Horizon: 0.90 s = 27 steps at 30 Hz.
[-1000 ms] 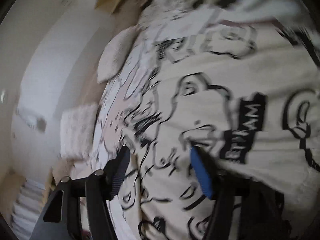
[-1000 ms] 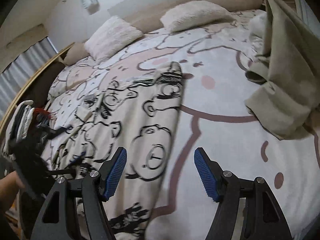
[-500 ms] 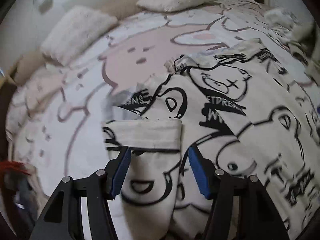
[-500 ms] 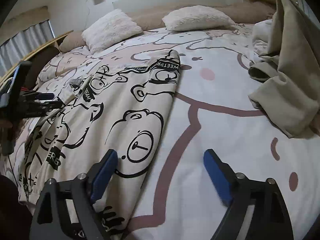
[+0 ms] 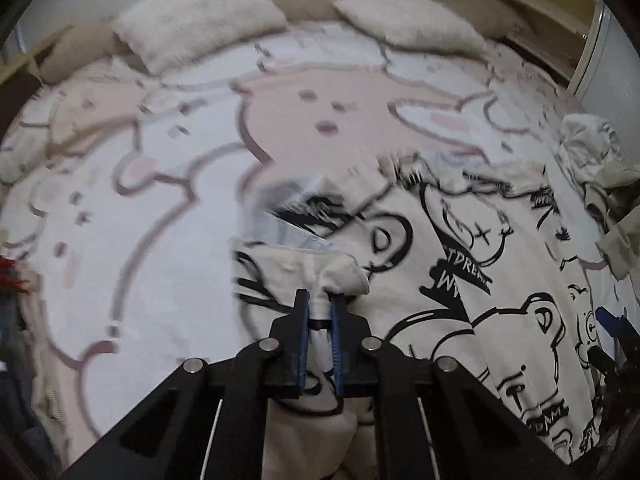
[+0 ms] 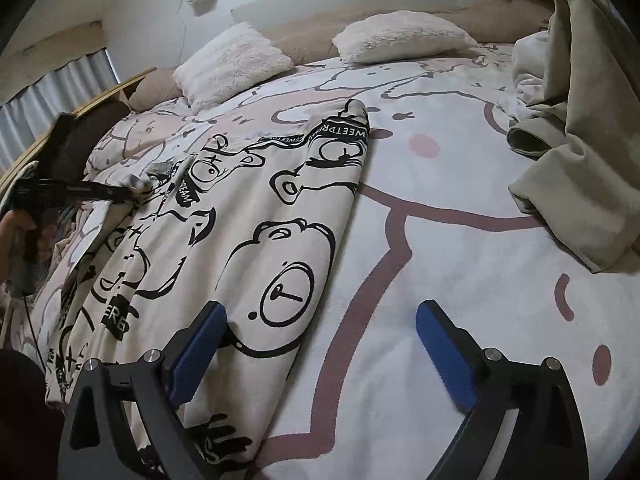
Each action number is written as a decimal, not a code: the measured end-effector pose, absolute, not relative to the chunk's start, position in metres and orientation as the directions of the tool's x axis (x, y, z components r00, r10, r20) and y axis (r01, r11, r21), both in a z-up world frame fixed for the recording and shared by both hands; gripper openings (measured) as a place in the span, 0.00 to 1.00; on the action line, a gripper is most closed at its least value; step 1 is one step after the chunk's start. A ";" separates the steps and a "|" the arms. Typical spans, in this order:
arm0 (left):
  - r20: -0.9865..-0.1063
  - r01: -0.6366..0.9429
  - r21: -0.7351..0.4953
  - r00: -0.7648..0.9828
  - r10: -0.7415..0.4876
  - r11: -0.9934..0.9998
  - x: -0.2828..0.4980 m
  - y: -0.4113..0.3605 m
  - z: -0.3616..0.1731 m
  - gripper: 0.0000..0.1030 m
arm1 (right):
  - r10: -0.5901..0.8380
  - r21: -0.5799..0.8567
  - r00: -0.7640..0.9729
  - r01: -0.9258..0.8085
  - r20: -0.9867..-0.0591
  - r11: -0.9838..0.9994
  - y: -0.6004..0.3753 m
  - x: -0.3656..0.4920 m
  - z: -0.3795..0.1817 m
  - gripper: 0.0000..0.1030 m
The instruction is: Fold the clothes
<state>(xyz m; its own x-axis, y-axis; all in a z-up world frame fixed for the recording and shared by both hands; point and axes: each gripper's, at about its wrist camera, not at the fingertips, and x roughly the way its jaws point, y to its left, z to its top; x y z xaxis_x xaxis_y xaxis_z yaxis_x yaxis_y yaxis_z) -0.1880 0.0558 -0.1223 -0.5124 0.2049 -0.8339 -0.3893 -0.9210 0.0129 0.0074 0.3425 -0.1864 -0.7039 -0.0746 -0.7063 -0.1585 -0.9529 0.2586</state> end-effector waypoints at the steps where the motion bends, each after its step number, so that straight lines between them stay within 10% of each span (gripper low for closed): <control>1: -0.818 -0.376 0.029 -0.542 0.195 -0.926 -0.185 0.048 -0.114 0.10 | -0.074 0.257 -0.703 -0.159 -0.707 -0.953 0.342 0.007 -0.187 0.93; 11: -0.769 -0.183 0.150 -0.639 0.002 -0.972 -0.201 -0.035 -0.119 0.10 | -0.019 0.174 -0.672 -0.164 -0.740 -0.971 0.332 0.002 -0.189 0.94; 16: -0.844 -0.106 0.012 -0.534 0.046 -0.994 -0.220 -0.064 -0.158 0.11 | -0.008 0.158 -0.664 -0.166 -0.747 -0.973 0.331 0.000 -0.189 0.94; 20: -0.851 -0.034 -0.244 -0.471 0.231 -0.969 -0.226 -0.089 -0.171 0.58 | -0.004 0.152 -0.660 -0.167 -0.751 -0.974 0.330 0.000 -0.190 0.94; 27: -0.881 0.013 -0.249 -0.418 0.221 -0.968 -0.224 -0.088 -0.184 0.63 | 0.002 0.140 -0.655 -0.165 -0.755 -0.976 0.328 0.000 -0.191 0.95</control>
